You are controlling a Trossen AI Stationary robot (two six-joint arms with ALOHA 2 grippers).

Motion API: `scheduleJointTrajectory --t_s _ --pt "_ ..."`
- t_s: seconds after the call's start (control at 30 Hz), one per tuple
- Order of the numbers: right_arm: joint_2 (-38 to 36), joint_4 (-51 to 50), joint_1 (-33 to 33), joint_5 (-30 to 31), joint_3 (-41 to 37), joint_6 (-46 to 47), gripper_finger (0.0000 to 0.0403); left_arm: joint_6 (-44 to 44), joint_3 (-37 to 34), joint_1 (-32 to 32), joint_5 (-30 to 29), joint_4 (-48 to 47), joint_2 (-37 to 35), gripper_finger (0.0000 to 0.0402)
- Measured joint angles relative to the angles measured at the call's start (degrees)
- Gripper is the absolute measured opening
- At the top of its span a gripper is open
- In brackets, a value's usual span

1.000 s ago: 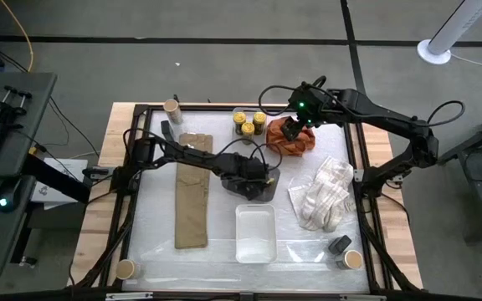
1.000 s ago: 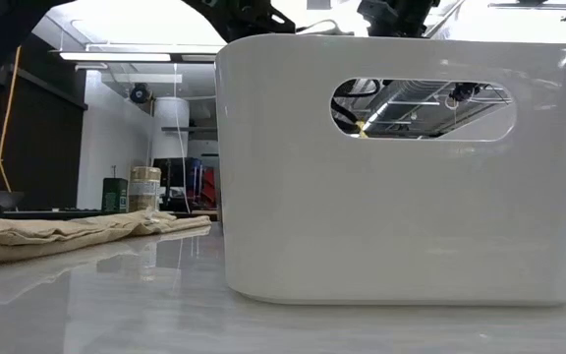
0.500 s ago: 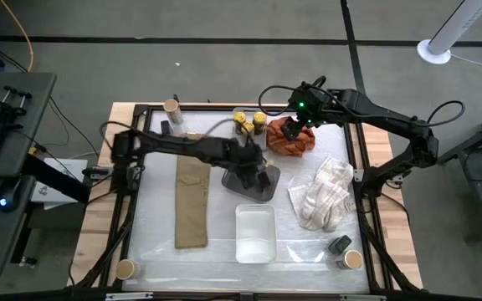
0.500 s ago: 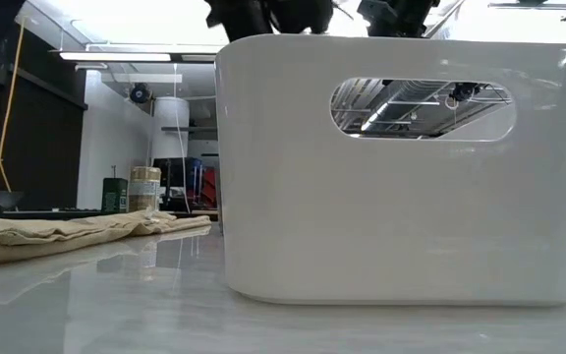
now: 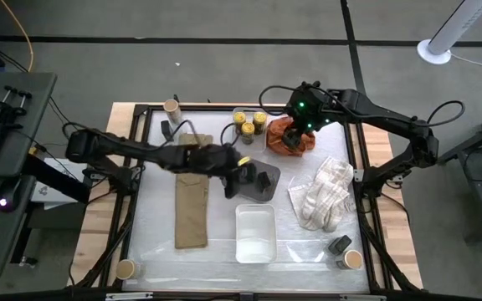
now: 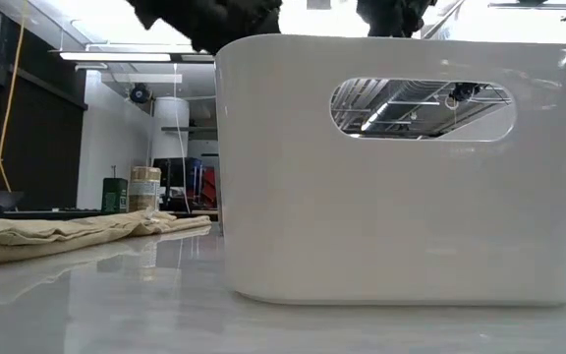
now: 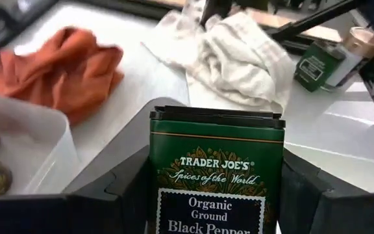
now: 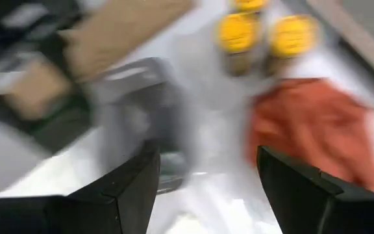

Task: Sort spices by type
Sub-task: Put the bottom left black seasoning can into the black bin

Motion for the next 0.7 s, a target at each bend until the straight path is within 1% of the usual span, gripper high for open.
scheduleJointTrajectory --t_s 0.07,0.1,0.13,0.17,0.23,0.27,0.37,0.47,0.57,0.7 --pt "0.1 1.6 0.4 -7.1 0.0 1.3 0.0252 3.7 -2.9 -1.1 -2.1 4.8 -0.1 0.0217" --pt "0.2 2.7 0.7 -10.6 0.0 2.7 0.0252 6.2 -3.6 -1.5 -3.2 5.3 -0.1 0.0217" --pt "0.5 3.7 1.3 -13.0 0.0 4.2 0.0252 9.1 -4.1 -1.8 -4.4 5.2 0.1 0.0217" --pt "0.9 4.6 2.0 -13.9 0.0 6.0 0.0252 11.9 -4.3 -1.9 -5.2 5.2 0.4 0.0218" --pt "1.8 5.9 3.3 -13.2 0.0 10.1 0.0252 15.9 -4.7 -1.9 -6.0 5.1 1.1 0.0218" --pt "2.3 6.4 4.1 -12.0 0.0 11.7 0.0252 16.6 -4.8 -1.9 -6.1 4.6 1.4 0.0219" --pt "3.5 7.2 6.3 -7.7 0.0 14.0 0.0252 15.7 -4.8 -1.4 -6.2 5.1 1.8 0.0219" --pt "4.8 7.2 8.1 -4.5 0.0 14.6 0.0252 12.3 -4.8 -0.7 -6.2 6.1 2.5 0.0219" --pt "5.8 7.7 9.0 -4.4 0.0 15.6 0.0252 9.9 -4.8 0.1 -4.6 8.8 4.3 0.0220" --pt "8.3 8.1 9.5 -7.2 0.0 16.8 0.0252 9.6 -4.7 0.5 -3.2 16.9 7.4 0.0220"
